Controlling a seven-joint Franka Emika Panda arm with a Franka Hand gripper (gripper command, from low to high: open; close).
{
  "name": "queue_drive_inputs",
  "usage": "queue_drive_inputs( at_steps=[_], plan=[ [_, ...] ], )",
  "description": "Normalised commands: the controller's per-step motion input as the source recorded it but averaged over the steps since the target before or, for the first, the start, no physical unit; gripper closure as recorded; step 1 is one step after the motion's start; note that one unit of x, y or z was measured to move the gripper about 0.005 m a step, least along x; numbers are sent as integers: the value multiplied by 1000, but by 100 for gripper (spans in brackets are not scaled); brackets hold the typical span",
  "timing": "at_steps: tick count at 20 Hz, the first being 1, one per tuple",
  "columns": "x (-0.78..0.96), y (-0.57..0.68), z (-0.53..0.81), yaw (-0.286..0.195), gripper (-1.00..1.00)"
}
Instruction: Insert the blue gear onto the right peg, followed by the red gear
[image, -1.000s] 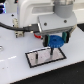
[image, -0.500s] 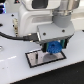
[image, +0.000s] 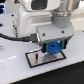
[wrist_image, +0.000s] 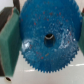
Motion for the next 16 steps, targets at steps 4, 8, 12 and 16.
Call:
queue_drive_inputs(
  at_steps=[4, 8, 12, 16],
  plan=[
    [127, -23, 118, 0, 100],
    [131, -33, 39, 0, 100],
    [44, -65, 378, 0, 100],
    [156, -87, -36, 0, 100]
  ],
)
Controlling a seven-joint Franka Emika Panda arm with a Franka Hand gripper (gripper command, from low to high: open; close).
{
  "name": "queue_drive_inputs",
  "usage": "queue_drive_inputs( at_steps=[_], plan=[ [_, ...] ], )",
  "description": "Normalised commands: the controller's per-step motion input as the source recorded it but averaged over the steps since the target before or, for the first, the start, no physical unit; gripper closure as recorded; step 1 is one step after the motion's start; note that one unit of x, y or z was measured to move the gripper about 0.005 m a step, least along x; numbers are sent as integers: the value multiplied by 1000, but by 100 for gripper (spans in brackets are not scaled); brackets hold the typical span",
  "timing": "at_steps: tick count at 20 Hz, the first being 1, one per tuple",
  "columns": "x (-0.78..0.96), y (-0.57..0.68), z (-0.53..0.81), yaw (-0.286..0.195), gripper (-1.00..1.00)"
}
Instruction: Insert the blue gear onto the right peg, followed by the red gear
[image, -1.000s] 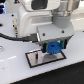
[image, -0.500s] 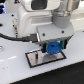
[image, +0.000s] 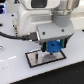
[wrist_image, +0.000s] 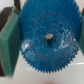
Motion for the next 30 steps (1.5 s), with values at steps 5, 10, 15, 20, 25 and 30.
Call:
queue_drive_inputs(
  at_steps=[5, 10, 15, 20, 25, 30],
  plan=[
    [217, -72, -20, 0, 100],
    [192, -10, 17, 0, 100],
    [179, -106, 244, 0, 100],
    [178, -93, 222, 0, 100],
    [237, -12, -41, 0, 100],
    [232, 13, -86, 0, 100]
  ],
)
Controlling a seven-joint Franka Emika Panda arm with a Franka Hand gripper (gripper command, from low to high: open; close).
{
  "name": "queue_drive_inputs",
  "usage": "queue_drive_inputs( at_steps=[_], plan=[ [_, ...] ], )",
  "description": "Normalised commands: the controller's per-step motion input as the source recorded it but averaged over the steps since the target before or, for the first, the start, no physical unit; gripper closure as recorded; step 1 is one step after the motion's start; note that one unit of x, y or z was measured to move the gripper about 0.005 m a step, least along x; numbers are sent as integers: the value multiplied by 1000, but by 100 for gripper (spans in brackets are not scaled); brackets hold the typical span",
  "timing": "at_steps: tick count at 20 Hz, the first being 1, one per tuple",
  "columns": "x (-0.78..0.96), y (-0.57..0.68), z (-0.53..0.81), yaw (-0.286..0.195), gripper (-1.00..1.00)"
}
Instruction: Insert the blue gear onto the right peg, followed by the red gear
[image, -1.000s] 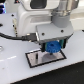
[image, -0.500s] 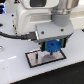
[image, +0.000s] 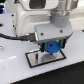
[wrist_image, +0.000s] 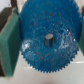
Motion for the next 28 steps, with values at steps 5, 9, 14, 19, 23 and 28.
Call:
queue_drive_inputs(
  at_steps=[5, 9, 14, 19, 23, 28],
  plan=[
    [221, -2, -96, 0, 100],
    [434, -28, 344, 0, 100],
    [317, 20, 156, 0, 100],
    [283, 6, -22, 0, 100],
    [157, 8, -174, 0, 100],
    [102, 10, -163, 0, 100]
  ],
)
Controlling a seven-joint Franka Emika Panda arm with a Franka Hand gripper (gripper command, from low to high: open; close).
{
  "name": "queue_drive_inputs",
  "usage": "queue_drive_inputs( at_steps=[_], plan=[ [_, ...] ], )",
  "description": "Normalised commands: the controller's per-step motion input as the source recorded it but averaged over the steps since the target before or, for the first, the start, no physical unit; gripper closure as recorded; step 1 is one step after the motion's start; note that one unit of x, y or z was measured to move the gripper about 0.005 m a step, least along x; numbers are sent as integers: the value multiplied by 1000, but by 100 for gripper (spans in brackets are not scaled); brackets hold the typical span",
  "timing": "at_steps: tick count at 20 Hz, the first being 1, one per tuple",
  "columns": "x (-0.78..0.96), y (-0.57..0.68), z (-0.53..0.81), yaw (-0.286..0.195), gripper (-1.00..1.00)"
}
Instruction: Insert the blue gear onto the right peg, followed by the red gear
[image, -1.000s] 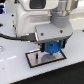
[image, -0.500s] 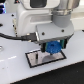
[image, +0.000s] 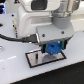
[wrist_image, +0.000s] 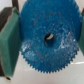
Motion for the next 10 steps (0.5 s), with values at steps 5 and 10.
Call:
queue_drive_inputs(
  at_steps=[5, 10],
  plan=[
    [20, -16, -240, 0, 100],
    [27, -28, -216, 0, 100]
  ],
)
